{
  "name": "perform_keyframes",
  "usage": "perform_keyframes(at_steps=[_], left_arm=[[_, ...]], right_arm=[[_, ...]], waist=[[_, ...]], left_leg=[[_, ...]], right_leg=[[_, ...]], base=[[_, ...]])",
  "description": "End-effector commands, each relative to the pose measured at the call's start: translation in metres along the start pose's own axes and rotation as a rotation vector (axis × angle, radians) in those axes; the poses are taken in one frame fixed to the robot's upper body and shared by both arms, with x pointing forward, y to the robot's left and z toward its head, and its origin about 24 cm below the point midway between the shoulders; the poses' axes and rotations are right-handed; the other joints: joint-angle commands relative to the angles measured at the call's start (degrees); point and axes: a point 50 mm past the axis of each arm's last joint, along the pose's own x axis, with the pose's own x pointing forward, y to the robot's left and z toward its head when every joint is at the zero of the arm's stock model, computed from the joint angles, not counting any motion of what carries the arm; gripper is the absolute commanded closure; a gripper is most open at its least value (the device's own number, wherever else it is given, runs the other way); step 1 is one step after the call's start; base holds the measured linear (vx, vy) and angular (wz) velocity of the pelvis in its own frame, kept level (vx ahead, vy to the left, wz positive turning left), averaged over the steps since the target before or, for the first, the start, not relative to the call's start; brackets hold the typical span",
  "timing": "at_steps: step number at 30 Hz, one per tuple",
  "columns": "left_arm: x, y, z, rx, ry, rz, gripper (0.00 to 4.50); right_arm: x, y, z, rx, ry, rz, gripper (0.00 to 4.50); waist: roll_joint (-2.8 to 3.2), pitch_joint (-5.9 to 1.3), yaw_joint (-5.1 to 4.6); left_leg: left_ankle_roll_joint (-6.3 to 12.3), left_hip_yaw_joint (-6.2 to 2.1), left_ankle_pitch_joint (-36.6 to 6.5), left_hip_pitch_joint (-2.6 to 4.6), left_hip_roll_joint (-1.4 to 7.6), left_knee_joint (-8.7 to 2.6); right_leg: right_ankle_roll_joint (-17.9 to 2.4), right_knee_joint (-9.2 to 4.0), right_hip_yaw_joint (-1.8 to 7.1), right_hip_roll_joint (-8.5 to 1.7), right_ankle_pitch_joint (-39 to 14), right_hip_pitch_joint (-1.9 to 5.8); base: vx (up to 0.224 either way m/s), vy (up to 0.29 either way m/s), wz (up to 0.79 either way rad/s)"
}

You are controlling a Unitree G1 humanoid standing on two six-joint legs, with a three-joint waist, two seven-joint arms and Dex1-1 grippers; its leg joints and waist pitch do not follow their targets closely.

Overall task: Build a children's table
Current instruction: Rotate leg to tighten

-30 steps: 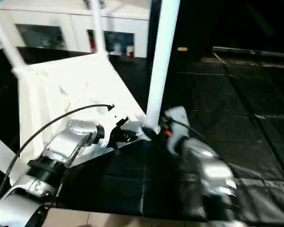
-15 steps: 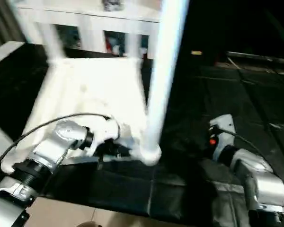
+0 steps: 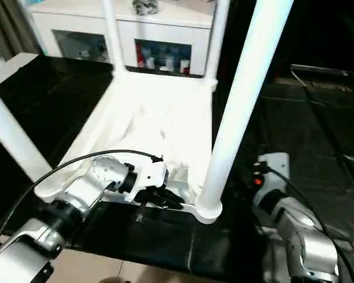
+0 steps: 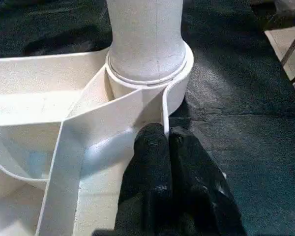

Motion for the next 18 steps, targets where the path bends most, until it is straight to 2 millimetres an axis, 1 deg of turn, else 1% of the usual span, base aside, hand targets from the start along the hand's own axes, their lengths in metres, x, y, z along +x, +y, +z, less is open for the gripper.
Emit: perform_keyframes(at_steps=[1,2,5,6,7,8,9,10,11,12,13,14,15,16,17,18], left_arm=[[-0.006,0.007,0.006,0.073,0.014,0.01,4.5],[-0.014,0.011,0.003,0.073,0.025,0.04,4.5],[-0.024,0.015,0.004,0.075,0.003,0.079,4.5],[-0.024,0.015,0.004,0.075,0.003,0.079,4.5],[-0.028,0.015,0.005,0.068,-0.025,0.087,4.5],[-0.032,0.014,0.007,0.066,-0.061,0.08,4.5],[-0.04,0.012,0.008,0.064,-0.111,0.076,4.23],[-0.043,0.011,0.01,0.063,-0.142,0.092,3.96],[-0.048,0.01,0.013,0.057,-0.19,0.119,3.96],[-0.049,0.01,0.013,0.056,-0.195,0.121,3.93],[-0.054,0.009,0.015,0.061,-0.223,0.148,3.86],[-0.056,0.009,0.016,0.067,-0.233,0.164,3.74],[-0.063,0.007,0.016,0.069,-0.246,0.199,3.61],[-0.067,0.005,0.017,0.065,-0.259,0.226,3.54],[-0.07,0.004,0.017,0.06,-0.27,0.247,3.54],[-0.073,0.002,0.017,0.052,-0.284,0.271,3.5]], right_arm=[[-0.004,-0.003,0.007,-0.014,-0.044,-0.046,0.02],[-0.004,-0.004,0.009,-0.015,-0.064,-0.07,0.02],[-0.005,-0.003,0.012,-0.023,-0.092,-0.084,0.02],[-0.005,-0.003,0.012,-0.023,-0.092,-0.084,0.02],[-0.005,-0.002,0.014,-0.012,-0.101,-0.081,0.02],[-0.006,0.0,0.014,-0.002,-0.115,-0.08,0.02],[-0.007,0.004,0.015,0.022,-0.134,-0.072,0.0],[-0.007,0.006,0.014,0.029,-0.139,-0.069,0.0],[-0.007,0.009,0.013,0.023,-0.141,-0.079,0.0],[-0.007,0.009,0.013,0.02,-0.141,-0.081,0.0],[-0.007,0.011,0.013,0.015,-0.15,-0.098,0.0],[-0.007,0.011,0.013,0.018,-0.157,-0.105,0.0],[-0.007,0.013,0.013,0.021,-0.164,-0.115,0.0],[-0.007,0.015,0.013,0.011,-0.168,-0.116,0.0],[-0.007,0.016,0.013,0.0,-0.17,-0.119,0.0],[-0.008,0.017,0.013,-0.01,-0.172,-0.132,0.0]], waist=[[-0.66,-3.89,-0.69],[-0.58,-3.87,-1.0],[-0.6,-3.86,-1.68],[-0.6,-3.86,-1.68],[-0.72,-3.94,-1.96],[-0.86,-3.97,-2.12],[-1.28,-4.1,-2.16],[-1.2,-4.29,-2.2],[-1.11,-4.42,-2.18],[-1.11,-4.42,-2.18],[-1.53,-4.18,-2.26],[-1.19,-3.95,-2.24],[-1.23,-3.85,-2.3],[-1.2,-3.75,-2.43],[-1.4,-3.68,-2.55],[-1.56,-3.62,-2.44]], left_leg=[[2.28,-0.67,-9.26,0.16,2.07,-3.42],[2.27,-0.66,-9.47,0.24,2.04,-3.44],[2.25,-0.72,-9.67,0.12,2.03,-3.45],[2.25,-0.72,-9.67,0.12,2.03,-3.45],[2.54,-0.67,-9.1,0.05,2.04,-3.37],[2.73,-0.67,-8.76,-0.02,2.05,-3.34],[3.33,-0.55,-7.61,-0.13,1.99,-3.21],[3.9,-0.7,-5.77,-0.61,2.02,-3.17],[4.32,-0.64,-4.72,-0.32,2.37,-3.09],[4.32,-0.64,-4.72,-0.32,2.37,-3.09],[4.66,-0.42,-5.4,-0.27,2.39,-3.08],[4.65,-0.42,-6.46,-0.28,2.32,-3.16],[4.46,-0.38,-7.1,-0.21,2.35,-3.22],[3.85,-0.49,-7.93,-0.31,2.44,-3.34],[3.67,-0.35,-8.35,-0.24,2.32,-3.35],[3.19,-0.39,-8.47,-0.2,2.4,-3.37]], right_leg=[[-6.71,-5.05,3.28,-4.46,-15.57,3.19],[-6.64,-5.11,3.29,-4.37,-15.39,3.03],[-7.4,-4.94,3.25,-4.4,-14.42,3.22],[-7.4,-4.94,3.25,-4.4,-14.42,3.22],[-8.09,-4.71,3.31,-4.47,-13.44,3.33],[-8.34,-4.61,3.32,-4.46,-12.93,3.35],[-8.75,-4.4,3.38,-4.49,-11.54,3.42],[-8.96,-3.8,3.4,-4.64,-9.4,3.73],[-10.15,-3.47,3.39,-4.67,-6.99,3.36],[-10.15,-3.47,3.39,-4.67,-6.99,3.36],[-11.72,-3.38,3.33,-4.46,-6.1,2.99],[-11.47,-3.65,3.27,-4.54,-8.23,2.92],[-11.08,-3.8,3.27,-4.54,-9.62,2.84],[-10.28,-3.86,3.24,-4.64,-11.92,2.92],[-9.63,-4.12,3.25,-4.4,-13.08,2.8],[-8.92,-4.0,3.34,-4.6,-14.5,2.79]], base=[[0.0,0.0,0.0],[0.0,0.0,0.0],[0.0,0.0,0.0],[0.0,0.0,0.0],[0.0,0.0,0.0],[0.0,0.0,0.0],[0.0,0.0,0.0],[0.0,0.0,0.0],[0.0,0.0,0.0],[0.0,0.0,0.0],[0.0,0.0,0.0],[0.0,0.0,0.0],[0.0,0.0,0.0],[0.0,0.0,0.0],[0.0,0.0,0.0],[0.0,0.0,0.0]])
